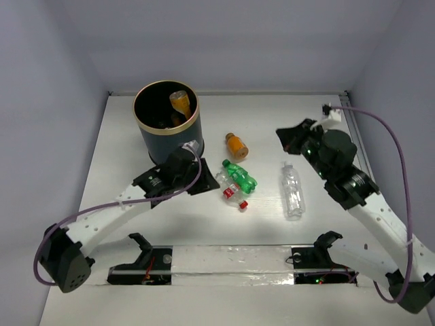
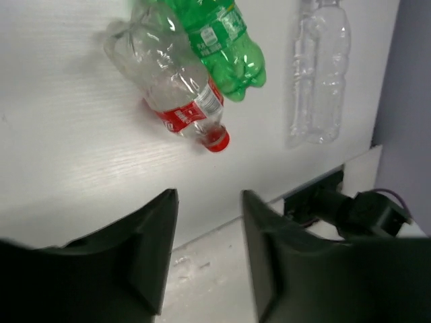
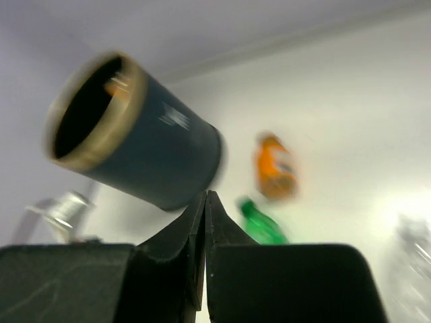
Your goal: Put the plastic bottles in the bin
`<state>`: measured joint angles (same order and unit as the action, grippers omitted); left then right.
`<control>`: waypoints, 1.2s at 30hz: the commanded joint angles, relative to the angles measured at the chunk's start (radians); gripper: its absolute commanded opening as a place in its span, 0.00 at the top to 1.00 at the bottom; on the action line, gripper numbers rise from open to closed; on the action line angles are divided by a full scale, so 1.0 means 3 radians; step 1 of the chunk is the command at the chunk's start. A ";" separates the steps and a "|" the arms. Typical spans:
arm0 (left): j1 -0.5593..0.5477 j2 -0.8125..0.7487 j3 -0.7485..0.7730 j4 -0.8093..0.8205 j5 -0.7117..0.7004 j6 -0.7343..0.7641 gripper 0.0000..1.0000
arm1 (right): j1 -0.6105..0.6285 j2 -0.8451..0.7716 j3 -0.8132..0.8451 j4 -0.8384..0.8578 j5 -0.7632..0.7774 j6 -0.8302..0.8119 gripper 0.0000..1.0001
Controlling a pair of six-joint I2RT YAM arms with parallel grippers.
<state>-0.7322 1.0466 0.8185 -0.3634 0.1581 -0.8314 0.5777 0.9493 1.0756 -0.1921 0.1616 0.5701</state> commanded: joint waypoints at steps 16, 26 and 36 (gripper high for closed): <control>-0.0054 0.1256 0.0089 0.1006 -0.0496 -0.0506 0.14 | -0.0596 -0.0654 -0.0993 -0.1390 0.0137 0.0094 0.11; -0.0054 0.1701 0.0207 0.1129 -0.0650 -0.0476 0.17 | -0.1102 -0.0281 -0.1013 -0.1206 -0.0231 -0.0202 0.04; -0.0054 0.1753 0.0135 0.1155 -0.0691 -0.0368 0.41 | -0.1481 0.0736 -0.0982 -0.0909 -0.0916 -0.0550 0.03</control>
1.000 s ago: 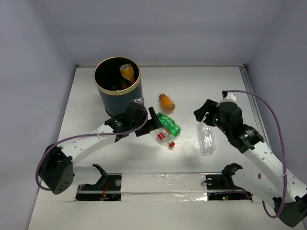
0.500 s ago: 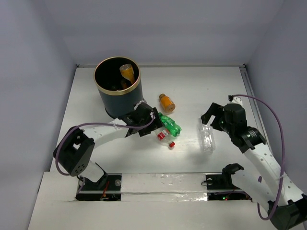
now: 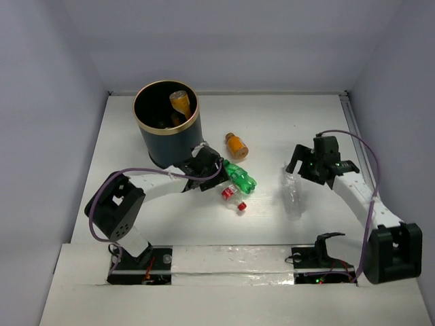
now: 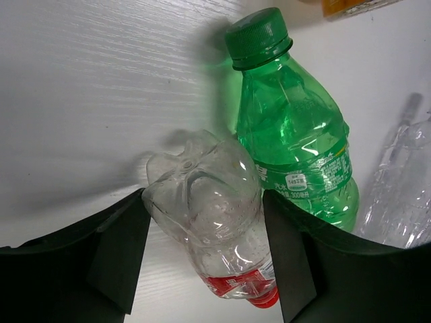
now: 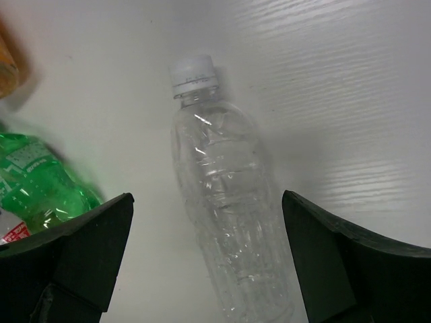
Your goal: Put the plastic bottles in the bin
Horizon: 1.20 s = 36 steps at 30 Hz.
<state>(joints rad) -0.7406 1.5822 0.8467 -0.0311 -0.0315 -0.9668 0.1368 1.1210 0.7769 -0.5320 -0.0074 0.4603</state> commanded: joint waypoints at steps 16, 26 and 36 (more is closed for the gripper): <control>-0.0026 -0.1183 0.0173 -0.0682 -0.0156 0.0661 0.55 | -0.0011 0.1044 0.0079 0.0347 -0.0568 -0.0230 0.15; 0.0509 -0.1358 0.2196 -0.1410 -0.0498 0.1361 0.55 | -0.0011 0.0258 0.0309 0.0163 -0.0430 -0.0184 0.41; 0.1695 -0.0657 0.3027 -0.1293 -0.0964 0.2041 0.57 | 0.0274 -0.0423 0.1127 0.0469 -0.1034 0.0347 0.44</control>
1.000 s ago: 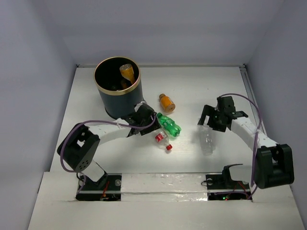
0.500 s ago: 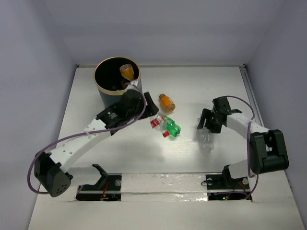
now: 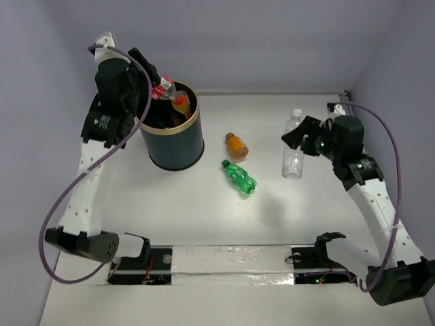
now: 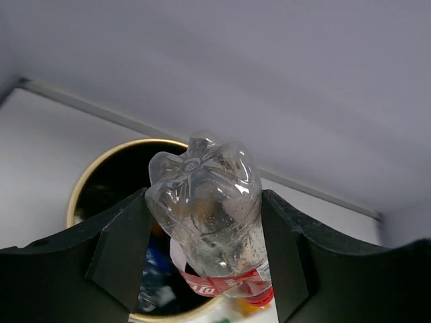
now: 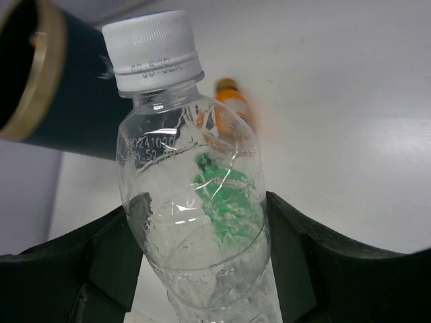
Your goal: Put the plastic bottles in the bin
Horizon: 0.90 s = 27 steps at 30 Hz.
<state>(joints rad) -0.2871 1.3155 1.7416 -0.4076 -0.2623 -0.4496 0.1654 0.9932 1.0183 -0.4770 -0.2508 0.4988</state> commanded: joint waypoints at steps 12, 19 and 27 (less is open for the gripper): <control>0.0282 0.0652 0.0146 0.0198 -0.0568 0.0466 0.20 | 0.1131 0.1254 0.2268 0.0966 -0.0008 0.0592 0.43; 0.0282 0.0320 0.0244 0.0080 0.0081 0.0129 0.15 | 0.1473 0.2410 0.3429 0.1401 0.0217 0.0792 0.42; 0.0282 -0.0473 -0.0364 0.0229 0.0613 -0.0250 0.28 | 0.1791 0.3734 0.4837 0.1212 0.0453 0.0700 0.41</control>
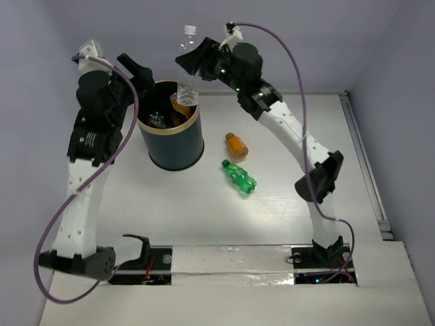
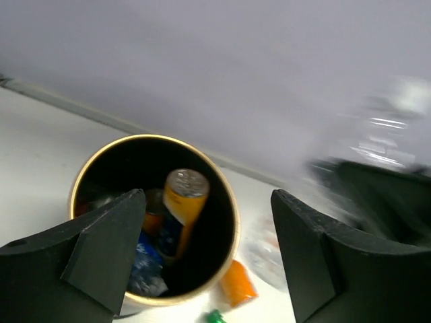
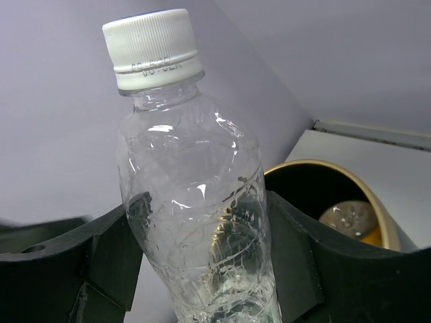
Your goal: Put the plastic bottles in the bin
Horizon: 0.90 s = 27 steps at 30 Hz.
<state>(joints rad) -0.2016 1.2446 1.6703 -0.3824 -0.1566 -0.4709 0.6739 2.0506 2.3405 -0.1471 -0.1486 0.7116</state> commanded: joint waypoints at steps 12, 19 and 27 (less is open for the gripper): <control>-0.0386 -0.0733 -0.0474 -0.0177 0.0374 -0.0297 0.35 | 0.0372 0.0646 0.0697 -0.0021 0.0326 -0.0465 0.00; -0.0545 -0.0830 -0.0751 -0.0254 0.0502 -0.0409 0.36 | 0.0341 -0.0044 0.0110 -0.0001 0.0485 -0.0746 0.00; -0.1674 -0.0575 -0.1430 0.0104 0.0251 -0.0864 0.71 | -0.0175 -0.1741 -0.2413 0.0449 0.0480 -0.0577 1.00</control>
<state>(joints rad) -0.6033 1.0340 1.2995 -0.4297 -0.0574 -0.6632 0.6910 1.6703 1.8324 -0.1028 -0.0261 0.5377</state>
